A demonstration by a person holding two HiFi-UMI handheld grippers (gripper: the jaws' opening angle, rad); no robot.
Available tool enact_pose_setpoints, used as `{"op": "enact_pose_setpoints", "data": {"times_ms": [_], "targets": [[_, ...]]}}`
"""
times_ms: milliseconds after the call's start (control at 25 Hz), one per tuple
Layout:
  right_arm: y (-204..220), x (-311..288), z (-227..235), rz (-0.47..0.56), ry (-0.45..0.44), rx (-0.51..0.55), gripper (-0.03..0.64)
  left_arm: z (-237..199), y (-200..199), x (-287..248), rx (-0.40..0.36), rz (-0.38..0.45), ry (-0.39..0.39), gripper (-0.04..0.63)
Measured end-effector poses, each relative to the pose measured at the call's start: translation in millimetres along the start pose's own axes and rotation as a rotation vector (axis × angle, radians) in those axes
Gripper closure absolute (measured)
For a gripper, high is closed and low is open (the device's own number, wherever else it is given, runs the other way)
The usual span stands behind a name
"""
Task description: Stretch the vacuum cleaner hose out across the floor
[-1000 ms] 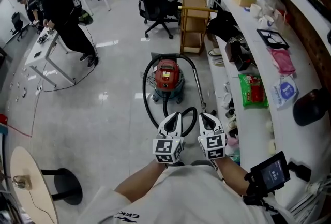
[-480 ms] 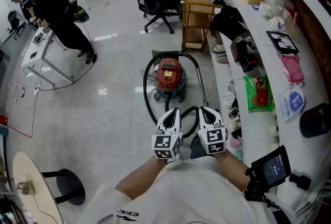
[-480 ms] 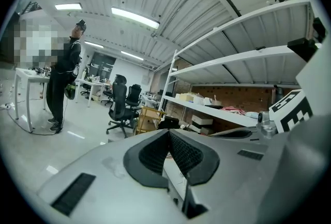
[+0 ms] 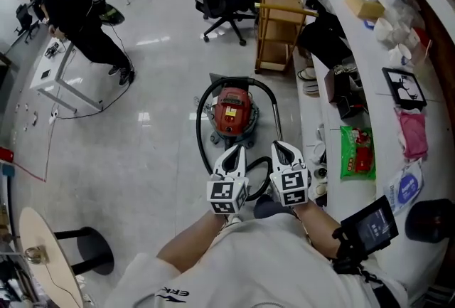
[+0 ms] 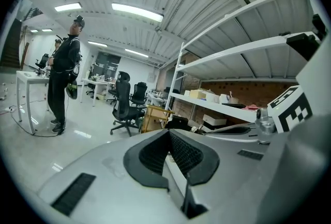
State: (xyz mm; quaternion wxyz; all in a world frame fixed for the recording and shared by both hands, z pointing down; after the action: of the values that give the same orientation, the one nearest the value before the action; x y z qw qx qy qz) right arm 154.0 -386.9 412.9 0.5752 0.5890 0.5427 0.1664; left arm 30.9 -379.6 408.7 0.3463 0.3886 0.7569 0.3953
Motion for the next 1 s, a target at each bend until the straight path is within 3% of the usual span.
{"op": "enact_pose_setpoints", "data": {"times_ms": [440,1000], "targets": [[18.4,-66.1,83.8,-0.037,-0.049,-0.026,0.623,12.5,-9.6,-103.8,0.015,-0.029,-0.048,0.592],[10.2,-90.0,91.9,-0.082,0.03,-0.027,0.623,-10.8,-22.6,-129.2,0.017,-0.054,0.018,0.592]]}}
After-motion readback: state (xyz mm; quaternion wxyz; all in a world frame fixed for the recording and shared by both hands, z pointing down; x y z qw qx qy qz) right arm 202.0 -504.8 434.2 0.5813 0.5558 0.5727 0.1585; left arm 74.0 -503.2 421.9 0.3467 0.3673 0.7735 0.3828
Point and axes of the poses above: the fingertips, and each gripper's own axes: x backward along the fingers, z to its right, y out of its underside, the point moved 3 cm from there along x, backward along the fingers, and after that the axes turned 12 degrees about x, right-handed, at the moved point
